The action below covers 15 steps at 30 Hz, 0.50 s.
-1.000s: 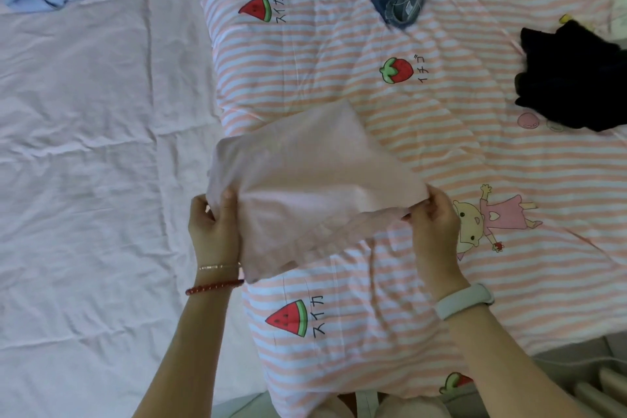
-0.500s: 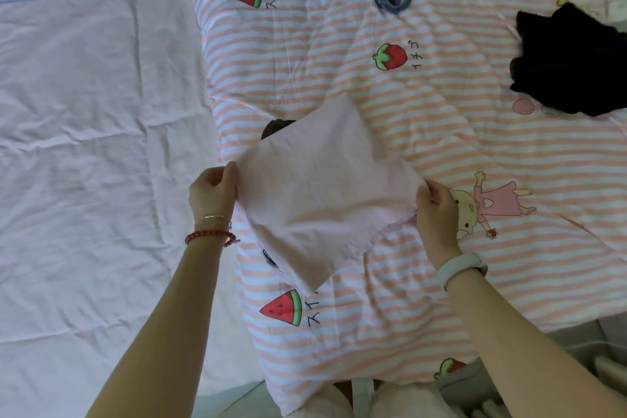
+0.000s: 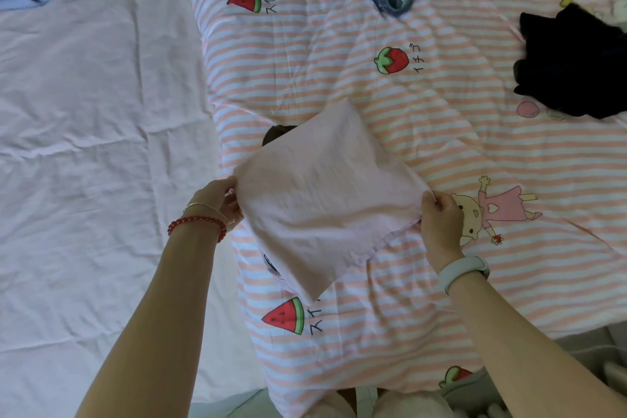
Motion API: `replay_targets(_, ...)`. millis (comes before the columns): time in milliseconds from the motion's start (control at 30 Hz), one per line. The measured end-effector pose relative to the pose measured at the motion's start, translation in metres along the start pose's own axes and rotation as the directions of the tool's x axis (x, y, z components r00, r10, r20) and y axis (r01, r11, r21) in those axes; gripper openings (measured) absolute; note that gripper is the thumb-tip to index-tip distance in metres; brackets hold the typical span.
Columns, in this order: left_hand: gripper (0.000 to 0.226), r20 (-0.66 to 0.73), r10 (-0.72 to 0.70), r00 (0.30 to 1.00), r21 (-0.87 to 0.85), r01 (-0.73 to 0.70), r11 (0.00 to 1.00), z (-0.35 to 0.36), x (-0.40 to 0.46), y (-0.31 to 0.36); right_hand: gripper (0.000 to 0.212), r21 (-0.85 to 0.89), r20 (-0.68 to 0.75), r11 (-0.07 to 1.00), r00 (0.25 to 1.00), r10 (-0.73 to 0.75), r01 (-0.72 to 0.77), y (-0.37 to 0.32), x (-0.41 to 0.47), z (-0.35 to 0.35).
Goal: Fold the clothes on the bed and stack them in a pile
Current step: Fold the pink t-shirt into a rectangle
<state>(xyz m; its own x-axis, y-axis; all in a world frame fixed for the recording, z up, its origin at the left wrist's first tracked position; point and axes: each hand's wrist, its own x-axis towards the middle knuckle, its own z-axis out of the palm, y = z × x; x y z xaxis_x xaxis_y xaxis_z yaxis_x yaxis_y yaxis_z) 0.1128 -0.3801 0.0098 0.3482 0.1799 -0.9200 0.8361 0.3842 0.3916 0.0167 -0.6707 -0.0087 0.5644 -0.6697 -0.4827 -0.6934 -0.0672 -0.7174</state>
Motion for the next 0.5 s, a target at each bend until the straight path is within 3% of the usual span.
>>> replay_targets(133, 0.015, -0.015, 0.003, 1.0, 0.004, -0.003, 1.0, 0.0, 0.004, 0.002, 0.023, 0.076, 0.012, 0.995, 0.998, 0.061, -0.062, 0.0, 0.004, 0.0)
replay_targets(233, 0.019, -0.172, 0.216, 0.961, 0.159, -0.189, 0.969, 0.004, 0.007, 0.005, 0.022, 0.179, 0.045, 0.979, 0.995, 0.088, -0.095, 0.002, 0.007, -0.002)
replay_targets(333, 0.023, -0.296, 0.35, 0.889, 0.107, -0.333, 0.937, 0.004, 0.008, 0.002, 0.018, 0.242, -0.003, 0.966, 0.995, 0.097, -0.093, 0.006, 0.008, -0.005)
replay_targets(433, 0.026, -0.321, 0.315, 0.893, 0.099, -0.299, 0.949, -0.001, 0.012, -0.007, 0.014, 0.294, -0.075, 0.943, 0.98, 0.185, -0.156, 0.01, 0.007, -0.006)
replay_targets(500, 0.029, -0.32, 0.339, 0.885, 0.225, -0.277, 0.934, -0.002, 0.013, -0.008, 0.013, 0.319, -0.075, 0.927, 0.969, 0.234, -0.199, 0.01, 0.008, -0.007)
